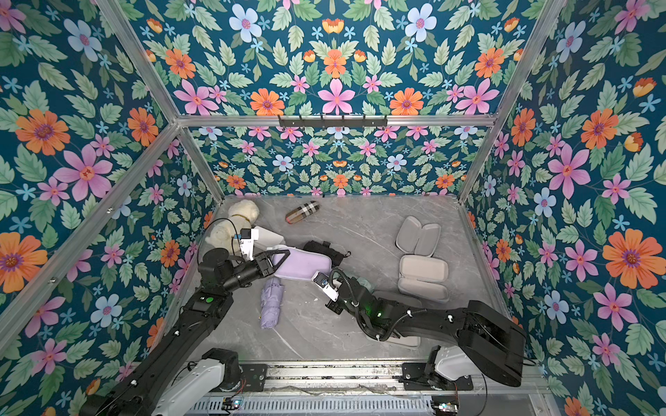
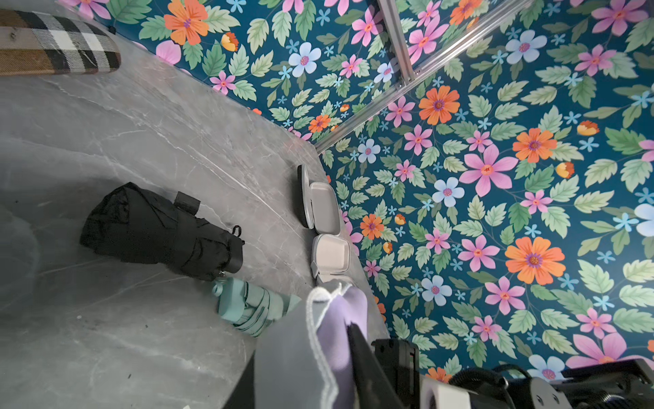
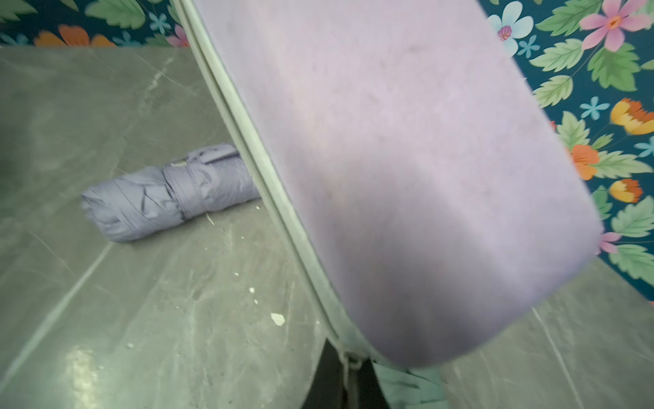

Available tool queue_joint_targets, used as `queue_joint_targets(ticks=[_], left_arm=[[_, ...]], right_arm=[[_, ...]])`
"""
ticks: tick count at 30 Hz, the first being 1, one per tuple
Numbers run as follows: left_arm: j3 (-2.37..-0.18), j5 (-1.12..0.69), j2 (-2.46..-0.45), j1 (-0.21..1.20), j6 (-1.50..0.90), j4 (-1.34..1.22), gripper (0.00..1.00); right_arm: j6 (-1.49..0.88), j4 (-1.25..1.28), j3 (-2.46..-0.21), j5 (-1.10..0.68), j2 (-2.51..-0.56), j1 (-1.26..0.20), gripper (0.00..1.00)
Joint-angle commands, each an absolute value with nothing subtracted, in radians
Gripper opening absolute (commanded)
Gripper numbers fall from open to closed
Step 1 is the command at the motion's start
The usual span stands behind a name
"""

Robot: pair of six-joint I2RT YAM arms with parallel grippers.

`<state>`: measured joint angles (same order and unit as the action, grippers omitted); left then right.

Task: Put umbrellas into zippered umbrella sleeves
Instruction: Zip the zipper on the umbrella sleeve.

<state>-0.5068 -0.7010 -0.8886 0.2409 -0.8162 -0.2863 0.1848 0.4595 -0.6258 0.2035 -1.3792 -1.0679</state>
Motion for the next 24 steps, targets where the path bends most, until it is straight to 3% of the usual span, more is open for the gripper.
queue_joint_targets(ticks=[1,6,13,17,24], left_arm=[[-0.463,-0.500,-0.893,0.239,-0.889,-0.510,0.00],[-0.362,-0.377,-0.900,0.289,-1.017,-0.710,0.00],[-0.255,-0.107,-1.011,0.562,-1.080,-0.958,0.00],[-0.212,-0.064,-1.052,0.586,-1.133,-1.067,0.00],[-0.170,0.114,-0.918,0.587,-1.129,-1.017,0.00]], right_arm=[[0.040,0.528,-0.670,0.057,-1.399,-1.109,0.00],[-0.174,0.636,-0.747,0.067,-1.467,-1.136,0.00],[-0.430,0.726,-0.911,0.058,-1.633,-1.137,0.00],[-0.512,0.721,-0.922,0.067,-1.649,-1.133,0.00],[-0.847,0.526,-0.741,-0.059,-1.462,-0.969,0.52]])
